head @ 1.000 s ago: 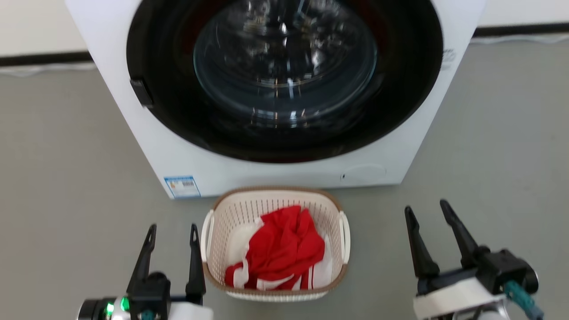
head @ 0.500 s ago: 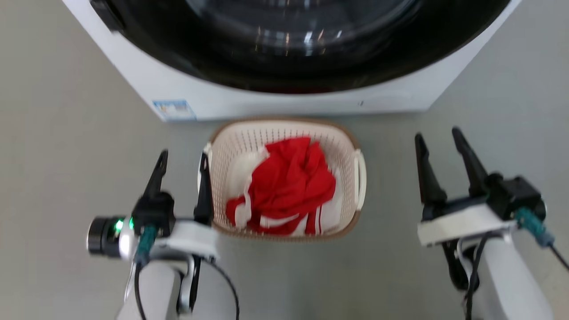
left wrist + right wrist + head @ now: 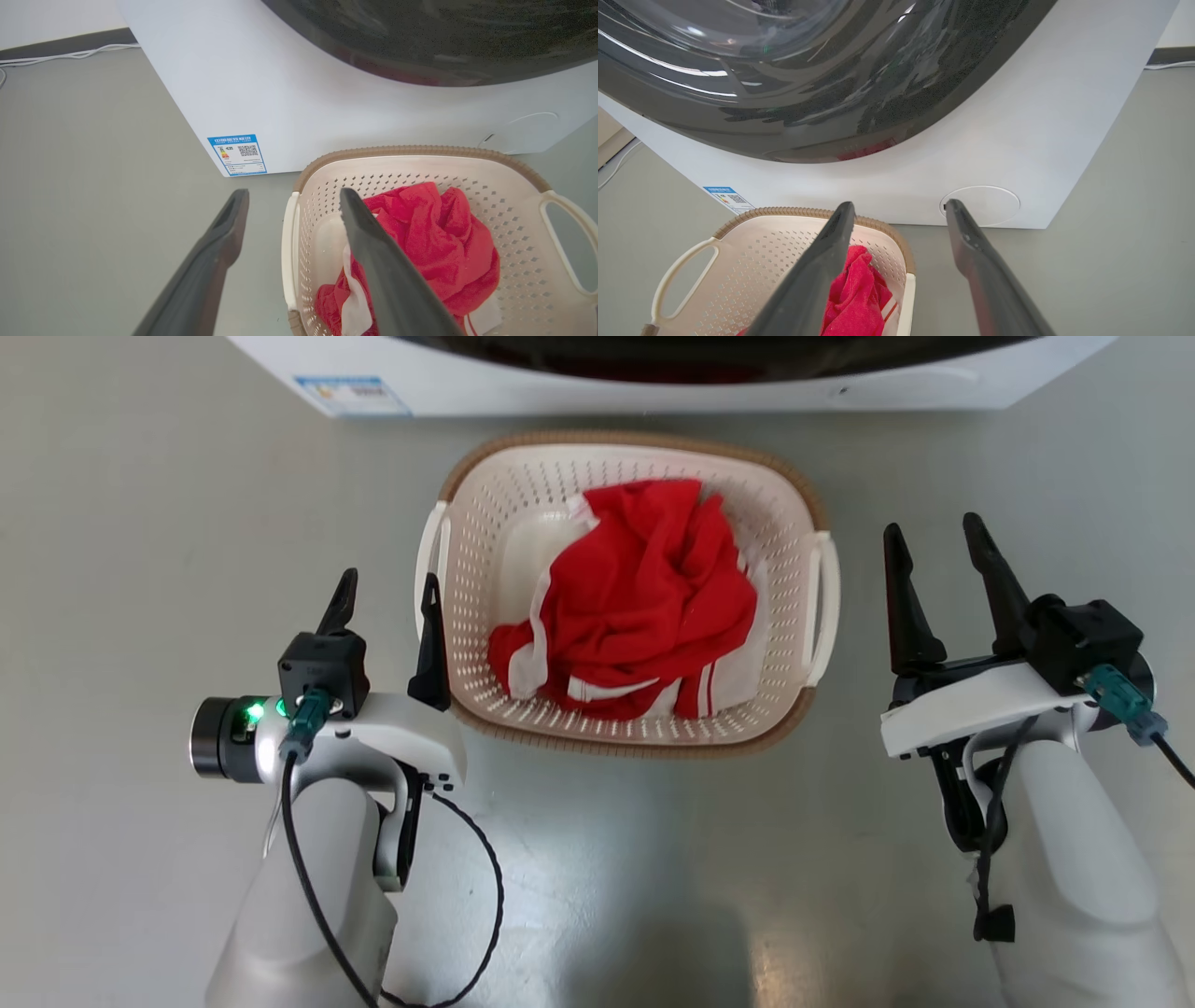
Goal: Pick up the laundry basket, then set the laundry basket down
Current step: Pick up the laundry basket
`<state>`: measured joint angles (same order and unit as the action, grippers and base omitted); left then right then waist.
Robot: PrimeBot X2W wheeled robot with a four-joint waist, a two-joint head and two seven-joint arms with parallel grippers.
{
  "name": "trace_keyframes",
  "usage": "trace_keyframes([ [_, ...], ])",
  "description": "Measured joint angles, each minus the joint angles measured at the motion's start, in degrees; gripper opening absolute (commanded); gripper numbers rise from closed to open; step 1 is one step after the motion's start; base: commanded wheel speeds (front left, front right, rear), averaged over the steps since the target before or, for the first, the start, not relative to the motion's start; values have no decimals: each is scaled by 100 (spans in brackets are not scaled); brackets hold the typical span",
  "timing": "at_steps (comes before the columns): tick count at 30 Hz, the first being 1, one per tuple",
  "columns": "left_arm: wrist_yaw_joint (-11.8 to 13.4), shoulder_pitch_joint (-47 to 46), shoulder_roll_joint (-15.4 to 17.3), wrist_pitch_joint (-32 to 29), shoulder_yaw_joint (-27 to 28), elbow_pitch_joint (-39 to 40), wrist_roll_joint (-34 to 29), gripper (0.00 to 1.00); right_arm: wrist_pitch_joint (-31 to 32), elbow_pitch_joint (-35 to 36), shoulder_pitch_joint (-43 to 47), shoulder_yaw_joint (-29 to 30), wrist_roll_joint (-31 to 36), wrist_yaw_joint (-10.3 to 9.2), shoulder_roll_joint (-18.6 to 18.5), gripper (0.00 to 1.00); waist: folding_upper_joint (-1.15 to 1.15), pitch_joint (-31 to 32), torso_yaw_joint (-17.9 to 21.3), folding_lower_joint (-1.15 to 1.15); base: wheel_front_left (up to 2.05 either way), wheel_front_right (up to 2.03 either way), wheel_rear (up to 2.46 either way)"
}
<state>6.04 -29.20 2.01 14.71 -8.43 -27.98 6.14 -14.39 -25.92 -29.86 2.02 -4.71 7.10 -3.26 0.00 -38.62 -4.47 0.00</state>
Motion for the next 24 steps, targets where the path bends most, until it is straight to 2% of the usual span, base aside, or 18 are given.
trace_keyframes([
  [24,-253,-1620,-54,0,-200,-1829,196,100,1,-1411,-1112,-82,-70,0,-58,100,0,-1356,-201,0,0,0,0],
])
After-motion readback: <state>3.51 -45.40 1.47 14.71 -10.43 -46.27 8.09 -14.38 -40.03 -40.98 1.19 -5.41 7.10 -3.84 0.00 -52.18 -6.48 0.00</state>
